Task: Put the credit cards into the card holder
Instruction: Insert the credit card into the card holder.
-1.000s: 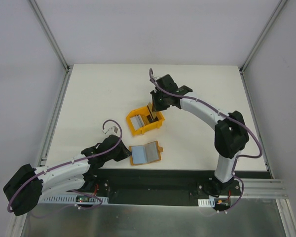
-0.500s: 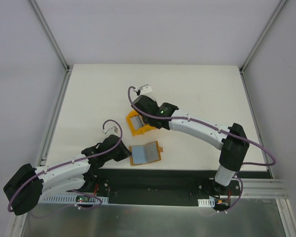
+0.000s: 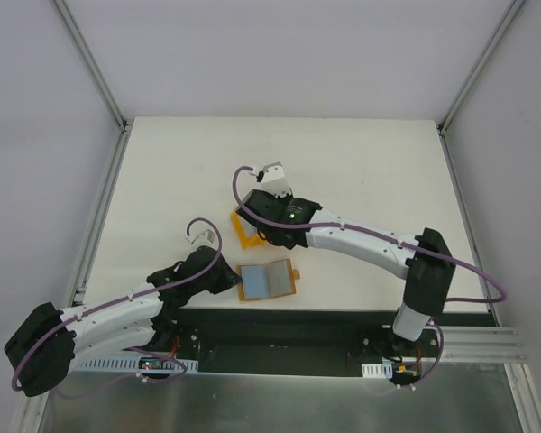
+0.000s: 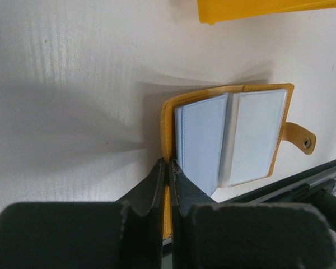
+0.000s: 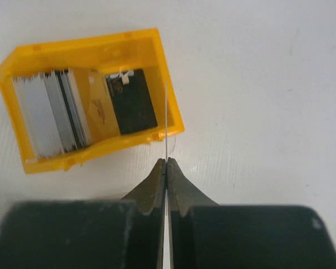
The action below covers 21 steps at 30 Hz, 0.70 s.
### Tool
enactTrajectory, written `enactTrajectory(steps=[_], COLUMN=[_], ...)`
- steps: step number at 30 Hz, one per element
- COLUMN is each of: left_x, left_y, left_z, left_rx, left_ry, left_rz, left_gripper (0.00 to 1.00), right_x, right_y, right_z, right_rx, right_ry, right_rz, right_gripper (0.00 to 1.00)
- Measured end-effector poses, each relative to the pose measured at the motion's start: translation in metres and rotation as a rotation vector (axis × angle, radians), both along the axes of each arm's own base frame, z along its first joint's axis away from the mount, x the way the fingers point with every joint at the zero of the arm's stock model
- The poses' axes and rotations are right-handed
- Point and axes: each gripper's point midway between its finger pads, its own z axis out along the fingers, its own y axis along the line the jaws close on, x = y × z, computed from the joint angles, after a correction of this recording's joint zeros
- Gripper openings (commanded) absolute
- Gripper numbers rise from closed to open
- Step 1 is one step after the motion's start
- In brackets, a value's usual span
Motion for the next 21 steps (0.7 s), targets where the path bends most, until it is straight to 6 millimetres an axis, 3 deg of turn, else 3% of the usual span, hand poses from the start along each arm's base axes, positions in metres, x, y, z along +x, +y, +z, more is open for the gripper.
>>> enactTrajectory(steps=[4, 7, 11, 14, 18, 21], left_x=[0.000, 0.000, 0.000, 0.001, 0.001, 0.001], left_y=[0.000, 0.000, 0.000, 0.000, 0.000, 0.000], left_z=[0.002, 0.001, 0.001, 0.001, -0.002, -0.005], left_rx=[-0.005, -0.004, -0.004, -0.003, 0.000, 0.009], left_ry=[-0.005, -0.004, -0.005, -0.004, -0.003, 0.005], left_rz=[0.001, 0.001, 0.001, 0.002, 0.003, 0.003], left_gripper=[0.00, 0.00, 0.00, 0.00, 0.00, 0.00], right_x=[-0.031, -0.061, -0.085, -0.107, -0.135, -0.142], right_y=[-0.011, -0.015, -0.002, 0.011, 0.011, 0.008], right_z=[-0.015, -0.016, -0.022, -0.054, -0.105, -0.122], right_rx=[0.130, 0.331, 0.553, 0.657, 0.724, 0.759], right_ry=[0.090, 0.173, 0.264, 0.377, 0.532, 0.600], right_rz=[0.093, 0.194, 0.269, 0.297, 0.287, 0.266], right_gripper=[0.00, 0.00, 0.00, 0.00, 0.01, 0.00])
